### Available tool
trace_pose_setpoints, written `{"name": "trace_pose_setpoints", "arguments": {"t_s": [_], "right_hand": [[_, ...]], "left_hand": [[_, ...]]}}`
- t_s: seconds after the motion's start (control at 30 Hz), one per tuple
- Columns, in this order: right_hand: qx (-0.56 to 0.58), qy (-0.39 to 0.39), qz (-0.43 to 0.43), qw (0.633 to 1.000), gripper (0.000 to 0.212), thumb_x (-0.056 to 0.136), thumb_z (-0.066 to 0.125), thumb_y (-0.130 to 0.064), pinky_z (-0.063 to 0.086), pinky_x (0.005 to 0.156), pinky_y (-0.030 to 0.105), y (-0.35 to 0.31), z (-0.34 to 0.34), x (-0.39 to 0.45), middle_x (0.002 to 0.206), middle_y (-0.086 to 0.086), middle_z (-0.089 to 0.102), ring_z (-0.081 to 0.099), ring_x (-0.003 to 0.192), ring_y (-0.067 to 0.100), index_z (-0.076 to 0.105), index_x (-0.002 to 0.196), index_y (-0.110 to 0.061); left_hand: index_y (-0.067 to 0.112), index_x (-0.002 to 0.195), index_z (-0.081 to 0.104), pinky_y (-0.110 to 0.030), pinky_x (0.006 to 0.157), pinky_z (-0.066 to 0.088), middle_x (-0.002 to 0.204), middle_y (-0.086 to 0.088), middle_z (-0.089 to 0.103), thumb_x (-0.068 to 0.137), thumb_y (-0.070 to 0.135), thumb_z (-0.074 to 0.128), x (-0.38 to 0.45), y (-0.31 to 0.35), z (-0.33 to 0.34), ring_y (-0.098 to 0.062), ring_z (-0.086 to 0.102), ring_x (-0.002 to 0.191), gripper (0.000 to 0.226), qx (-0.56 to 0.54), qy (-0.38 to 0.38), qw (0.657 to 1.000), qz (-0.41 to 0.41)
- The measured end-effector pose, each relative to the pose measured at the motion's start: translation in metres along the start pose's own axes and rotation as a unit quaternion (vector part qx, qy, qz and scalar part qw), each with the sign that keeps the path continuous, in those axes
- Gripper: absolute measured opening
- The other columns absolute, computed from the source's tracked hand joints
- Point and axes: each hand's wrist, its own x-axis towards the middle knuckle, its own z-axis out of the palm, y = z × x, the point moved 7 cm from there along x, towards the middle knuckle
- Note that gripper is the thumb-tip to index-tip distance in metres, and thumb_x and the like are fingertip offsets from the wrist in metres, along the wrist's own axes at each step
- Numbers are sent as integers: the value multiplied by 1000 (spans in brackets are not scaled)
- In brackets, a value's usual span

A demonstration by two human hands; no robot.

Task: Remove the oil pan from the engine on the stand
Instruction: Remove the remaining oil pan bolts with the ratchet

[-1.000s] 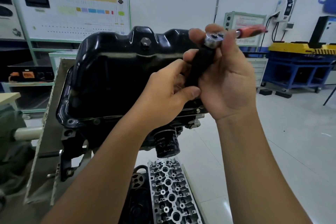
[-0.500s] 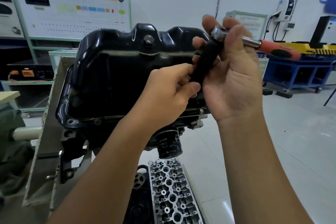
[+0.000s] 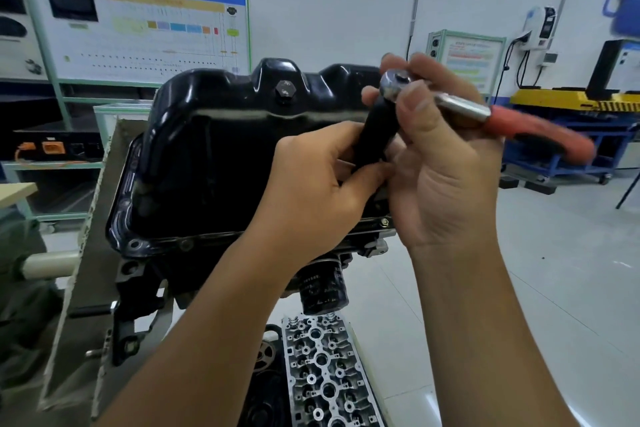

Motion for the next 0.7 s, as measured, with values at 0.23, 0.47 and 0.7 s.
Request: {"name": "trace_pose_setpoints", "arguments": {"t_s": [0.23, 0.47, 0.7], "right_hand": [[55, -10, 77, 995, 31, 78, 70, -34, 61, 80, 35, 14, 7, -4, 100, 6, 77, 72, 78, 20, 69, 103, -15], [28, -4, -1, 1000, 38, 63, 83, -18, 58, 90, 42, 8, 15, -7, 106, 5, 77, 69, 96, 37, 64, 96, -11], [70, 16, 45, 996, 28, 76, 71, -25, 61, 76, 36, 10, 5, -2, 104, 2, 76, 72, 78, 23, 65, 101, -14]], "left_hand": [[8, 103, 77, -46, 78, 61, 92, -4, 78, 84, 16, 80, -1, -6, -5, -21, 76, 83, 21, -13, -10, 999, -28], [10, 96, 76, -46, 79, 61, 88, 2, 77, 83, 11, 85, -1, -9, -7, -17, 76, 83, 16, -22, 19, 999, -34], [7, 106, 75, -48, 82, 60, 93, -4, 77, 85, 14, 74, -2, -14, 4, -22, 75, 86, 23, -32, -9, 998, -49]]}}
